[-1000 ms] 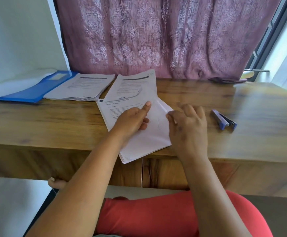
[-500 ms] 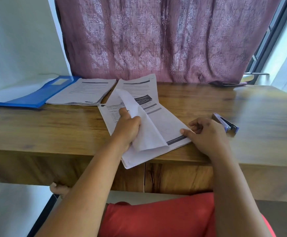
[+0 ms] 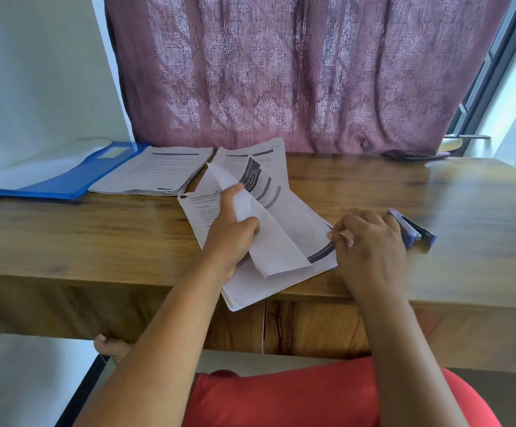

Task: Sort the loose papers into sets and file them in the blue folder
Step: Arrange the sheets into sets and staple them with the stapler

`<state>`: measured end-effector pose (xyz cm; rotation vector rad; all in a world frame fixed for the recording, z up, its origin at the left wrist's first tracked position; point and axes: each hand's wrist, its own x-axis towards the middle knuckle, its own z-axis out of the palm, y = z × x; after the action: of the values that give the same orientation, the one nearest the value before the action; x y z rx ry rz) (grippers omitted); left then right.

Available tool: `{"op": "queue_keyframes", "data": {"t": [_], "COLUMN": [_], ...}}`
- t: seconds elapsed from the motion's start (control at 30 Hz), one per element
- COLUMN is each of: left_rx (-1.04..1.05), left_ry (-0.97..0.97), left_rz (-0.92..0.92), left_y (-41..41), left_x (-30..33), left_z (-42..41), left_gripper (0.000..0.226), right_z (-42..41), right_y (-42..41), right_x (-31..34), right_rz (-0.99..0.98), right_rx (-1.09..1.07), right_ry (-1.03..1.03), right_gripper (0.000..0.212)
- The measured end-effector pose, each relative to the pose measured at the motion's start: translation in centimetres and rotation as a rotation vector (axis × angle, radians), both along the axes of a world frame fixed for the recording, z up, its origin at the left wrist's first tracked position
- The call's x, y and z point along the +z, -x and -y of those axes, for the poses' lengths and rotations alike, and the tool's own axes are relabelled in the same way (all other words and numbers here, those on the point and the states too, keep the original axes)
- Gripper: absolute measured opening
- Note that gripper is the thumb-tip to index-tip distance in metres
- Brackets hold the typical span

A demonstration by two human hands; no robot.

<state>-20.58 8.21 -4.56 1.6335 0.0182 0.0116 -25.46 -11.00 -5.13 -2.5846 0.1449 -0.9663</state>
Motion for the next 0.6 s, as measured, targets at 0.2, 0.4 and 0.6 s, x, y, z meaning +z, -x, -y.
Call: {"op": "queue_keyframes", "data": {"t": [0.2,0.4,0.6], "left_rx": [0.055,0.071,0.060], "left_ry": [0.188,0.131,0.151], "left_rz": [-0.019,0.061,0.127], "left_y": [0.1,0.1,0.3], "left_x": [0.3,-0.3,-0.4], "left_z": [-0.1,-0.6,-1.0], "left_gripper": [0.034,0.064,0.113], "right_z": [-3.4,-1.5,1.4], "right_y": [2.0,0.3,-1.0], "right_x": [0.8,1.9,0.6], "right_rz": [-0.125,-0.120,-0.262], "right_rx": [0.673,0.461,0.129], "right_ry": [-0.188,-0.541,-0.335], "right_gripper": [0.007,0.025,0.032]}}
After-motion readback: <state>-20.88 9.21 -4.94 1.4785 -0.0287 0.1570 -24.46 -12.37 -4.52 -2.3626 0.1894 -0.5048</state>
